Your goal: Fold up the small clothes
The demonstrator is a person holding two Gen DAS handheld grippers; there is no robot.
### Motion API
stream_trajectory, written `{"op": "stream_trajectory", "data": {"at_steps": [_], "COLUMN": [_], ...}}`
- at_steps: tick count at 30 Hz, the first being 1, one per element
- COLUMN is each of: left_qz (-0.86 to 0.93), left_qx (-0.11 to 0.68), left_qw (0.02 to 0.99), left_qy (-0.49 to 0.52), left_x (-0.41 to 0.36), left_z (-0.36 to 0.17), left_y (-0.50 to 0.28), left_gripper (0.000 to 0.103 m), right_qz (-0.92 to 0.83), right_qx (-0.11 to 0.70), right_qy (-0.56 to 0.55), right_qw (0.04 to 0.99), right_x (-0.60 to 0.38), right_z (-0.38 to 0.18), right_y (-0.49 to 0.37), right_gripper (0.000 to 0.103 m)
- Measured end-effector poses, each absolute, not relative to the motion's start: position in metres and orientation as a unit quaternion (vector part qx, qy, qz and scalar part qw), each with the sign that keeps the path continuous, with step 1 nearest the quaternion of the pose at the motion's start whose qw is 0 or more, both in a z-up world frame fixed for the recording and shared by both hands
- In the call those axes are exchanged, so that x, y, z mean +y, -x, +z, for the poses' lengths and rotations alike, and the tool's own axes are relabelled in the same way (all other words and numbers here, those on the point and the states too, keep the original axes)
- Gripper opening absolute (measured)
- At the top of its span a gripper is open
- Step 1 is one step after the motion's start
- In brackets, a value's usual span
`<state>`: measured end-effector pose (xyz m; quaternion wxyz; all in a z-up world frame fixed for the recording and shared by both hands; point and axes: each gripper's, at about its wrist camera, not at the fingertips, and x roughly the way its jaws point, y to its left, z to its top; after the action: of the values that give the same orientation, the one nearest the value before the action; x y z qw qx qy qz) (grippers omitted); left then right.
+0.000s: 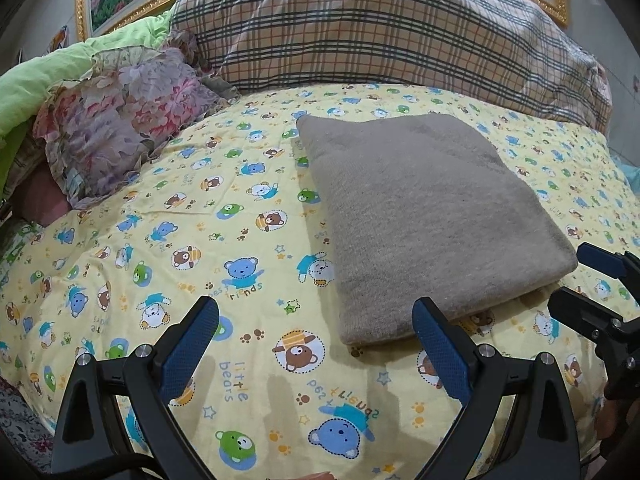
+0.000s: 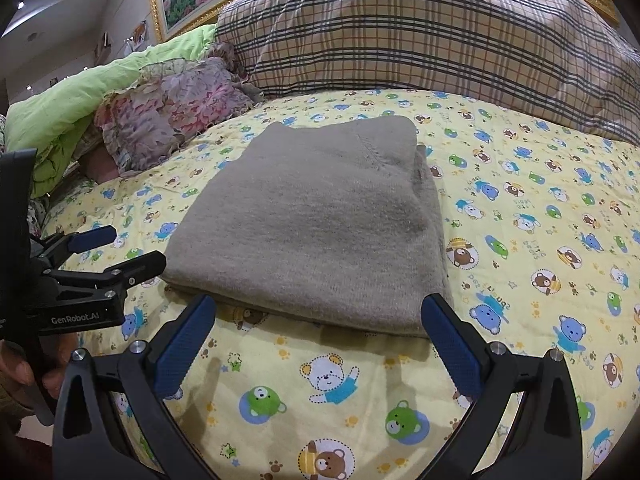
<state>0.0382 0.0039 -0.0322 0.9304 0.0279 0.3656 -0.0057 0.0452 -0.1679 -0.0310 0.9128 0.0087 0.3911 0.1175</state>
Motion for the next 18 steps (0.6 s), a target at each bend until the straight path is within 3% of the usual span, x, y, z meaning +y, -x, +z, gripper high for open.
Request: {"op": "stream_trajectory", "data": {"at_steps": [18], "left_qz": [-0.028], "left_qx": [0.374], "left_qw": [0.927], "left_qy": [-0.005], "left_x": [0.002], "left_z": [-0.021], "left_y": [-0.042], "left_gripper": [0.101], "right_qz": [0.121], "right_qx": [0.385], "right_qy": [-0.037], "right_qw": [0.914], "right_x": [-0.181], "right_z": [-0.019], "right_y": [-0.059], "right_gripper": [0.103]}}
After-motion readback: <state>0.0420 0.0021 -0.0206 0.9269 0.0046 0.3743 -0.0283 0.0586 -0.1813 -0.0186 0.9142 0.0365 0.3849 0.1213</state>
